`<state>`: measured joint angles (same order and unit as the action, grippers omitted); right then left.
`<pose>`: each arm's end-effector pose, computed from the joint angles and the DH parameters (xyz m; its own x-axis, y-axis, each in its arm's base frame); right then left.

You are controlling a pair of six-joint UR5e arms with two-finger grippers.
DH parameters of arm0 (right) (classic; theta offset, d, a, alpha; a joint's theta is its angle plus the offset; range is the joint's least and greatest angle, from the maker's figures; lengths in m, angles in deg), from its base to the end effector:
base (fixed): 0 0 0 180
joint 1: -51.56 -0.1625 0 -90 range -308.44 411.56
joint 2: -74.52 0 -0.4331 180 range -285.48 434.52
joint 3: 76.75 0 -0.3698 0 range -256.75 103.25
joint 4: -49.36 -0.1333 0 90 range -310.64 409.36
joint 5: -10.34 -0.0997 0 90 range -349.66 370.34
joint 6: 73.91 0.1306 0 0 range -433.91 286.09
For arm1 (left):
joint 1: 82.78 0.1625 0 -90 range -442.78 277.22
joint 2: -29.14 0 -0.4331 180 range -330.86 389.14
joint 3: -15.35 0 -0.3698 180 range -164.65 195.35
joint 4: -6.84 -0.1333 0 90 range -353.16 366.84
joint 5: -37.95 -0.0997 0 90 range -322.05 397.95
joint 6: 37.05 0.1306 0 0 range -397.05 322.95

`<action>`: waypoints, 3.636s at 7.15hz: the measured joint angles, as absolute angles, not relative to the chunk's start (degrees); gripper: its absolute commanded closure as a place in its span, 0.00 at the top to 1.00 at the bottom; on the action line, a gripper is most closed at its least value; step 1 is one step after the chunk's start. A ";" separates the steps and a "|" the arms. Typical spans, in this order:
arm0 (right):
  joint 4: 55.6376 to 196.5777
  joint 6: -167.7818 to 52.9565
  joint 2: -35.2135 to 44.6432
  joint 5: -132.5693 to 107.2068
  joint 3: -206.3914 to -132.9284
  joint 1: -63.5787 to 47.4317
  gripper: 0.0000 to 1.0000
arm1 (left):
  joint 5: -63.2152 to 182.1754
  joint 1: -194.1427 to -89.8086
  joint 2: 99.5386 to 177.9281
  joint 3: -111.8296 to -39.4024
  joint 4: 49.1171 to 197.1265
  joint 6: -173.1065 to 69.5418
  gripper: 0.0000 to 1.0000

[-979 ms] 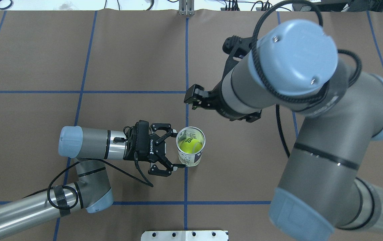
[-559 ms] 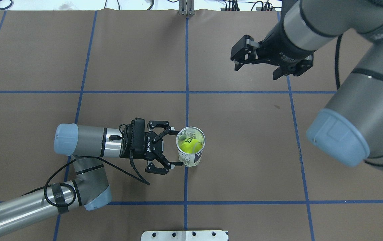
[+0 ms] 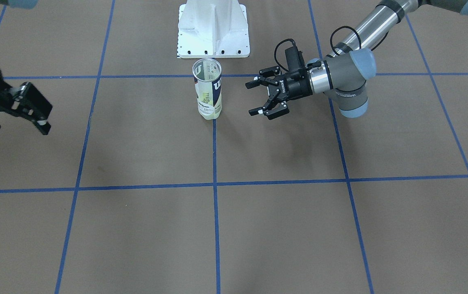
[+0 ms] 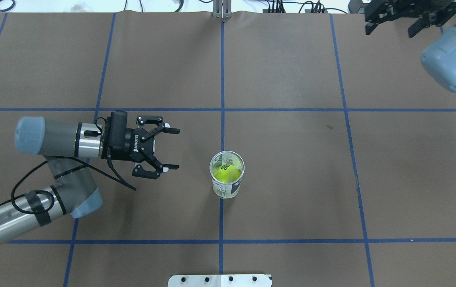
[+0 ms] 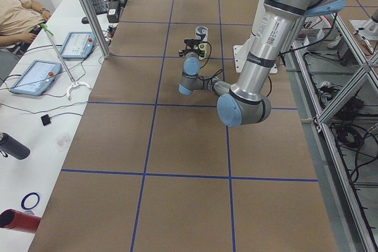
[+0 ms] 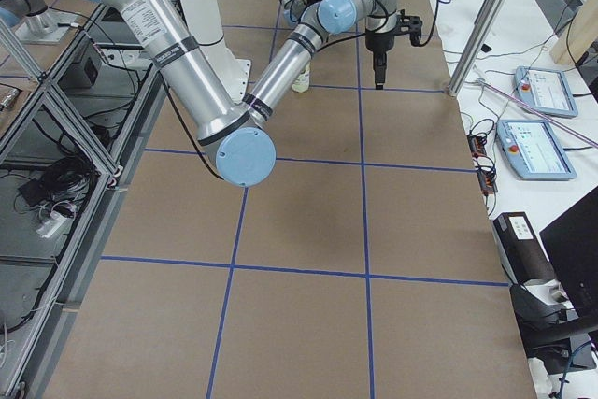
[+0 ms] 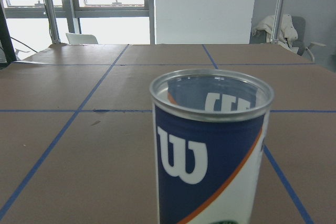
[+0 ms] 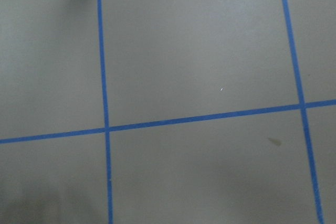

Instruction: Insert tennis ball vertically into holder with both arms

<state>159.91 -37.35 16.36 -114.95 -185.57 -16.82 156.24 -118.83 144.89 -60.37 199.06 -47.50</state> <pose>-0.1683 -0.5815 0.2866 0.7136 0.0211 0.7002 -0.1324 0.9856 0.1053 0.4559 -0.4201 0.3416 0.1056 0.9942 0.0212 0.3498 -0.0571 0.9351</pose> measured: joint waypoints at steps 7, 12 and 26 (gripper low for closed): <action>159.68 -55.07 9.07 -114.98 -182.30 -24.91 0.99 | 148.74 -141.10 136.23 -59.54 193.50 -45.50 1.00; 159.66 -55.09 9.30 -115.47 -182.61 -25.56 0.99 | 131.25 -141.83 135.77 -56.39 194.01 -37.30 0.99; 159.86 -69.64 3.36 -117.35 -174.51 -30.54 0.99 | 164.65 -172.38 135.65 -56.72 124.30 -37.01 1.00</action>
